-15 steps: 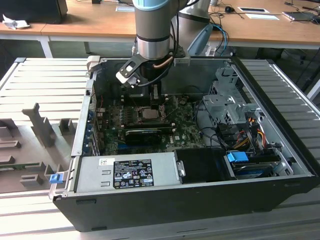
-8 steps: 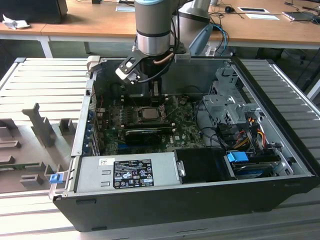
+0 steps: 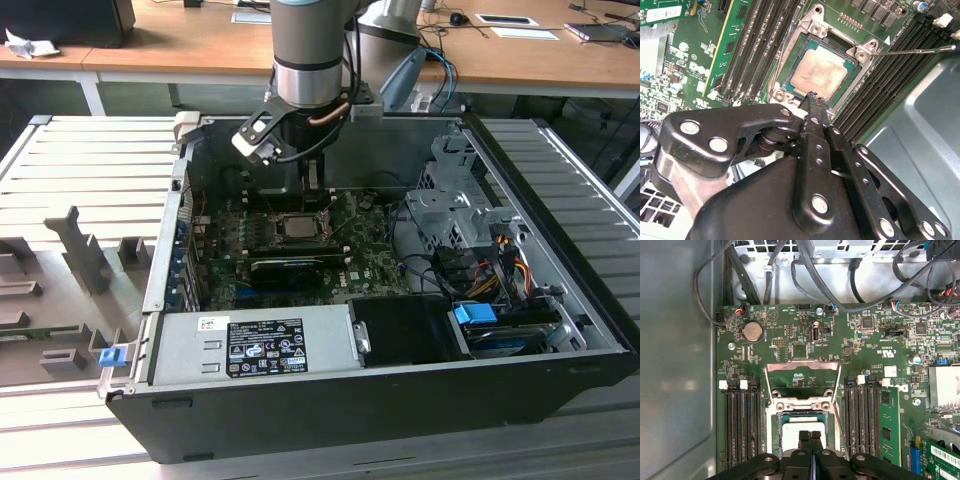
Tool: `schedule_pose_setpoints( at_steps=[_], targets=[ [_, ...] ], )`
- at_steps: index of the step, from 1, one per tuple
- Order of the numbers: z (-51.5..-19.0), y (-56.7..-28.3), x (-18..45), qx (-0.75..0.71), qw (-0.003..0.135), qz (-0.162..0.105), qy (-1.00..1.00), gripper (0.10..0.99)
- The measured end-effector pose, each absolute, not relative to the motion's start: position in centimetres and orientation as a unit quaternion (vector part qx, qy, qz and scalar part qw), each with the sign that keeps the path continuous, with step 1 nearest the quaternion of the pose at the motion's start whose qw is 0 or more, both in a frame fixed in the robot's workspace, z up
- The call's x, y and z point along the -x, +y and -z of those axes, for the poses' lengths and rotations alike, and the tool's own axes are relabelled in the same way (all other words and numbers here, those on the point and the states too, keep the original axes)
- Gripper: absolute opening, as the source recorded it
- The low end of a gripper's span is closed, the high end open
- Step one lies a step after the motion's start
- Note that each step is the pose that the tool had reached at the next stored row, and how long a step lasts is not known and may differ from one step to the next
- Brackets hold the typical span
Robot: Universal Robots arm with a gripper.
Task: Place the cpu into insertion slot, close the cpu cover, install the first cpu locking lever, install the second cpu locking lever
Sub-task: 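Close the cpu cover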
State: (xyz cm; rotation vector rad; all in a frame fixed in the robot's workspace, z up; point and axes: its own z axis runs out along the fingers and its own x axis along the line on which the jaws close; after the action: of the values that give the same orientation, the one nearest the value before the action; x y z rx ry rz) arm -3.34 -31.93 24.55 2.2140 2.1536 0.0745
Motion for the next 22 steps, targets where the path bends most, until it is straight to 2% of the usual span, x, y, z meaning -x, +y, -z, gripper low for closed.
schedule_pose_setpoints(
  at_steps=[13, 22],
  targets=[
    [-27.4, -31.9, 3.2, -0.716, 0.026, -0.024, 0.697, 0.106],
    [-28.0, -31.9, 2.7, -0.716, 0.026, -0.024, 0.697, 0.106]
  ],
)
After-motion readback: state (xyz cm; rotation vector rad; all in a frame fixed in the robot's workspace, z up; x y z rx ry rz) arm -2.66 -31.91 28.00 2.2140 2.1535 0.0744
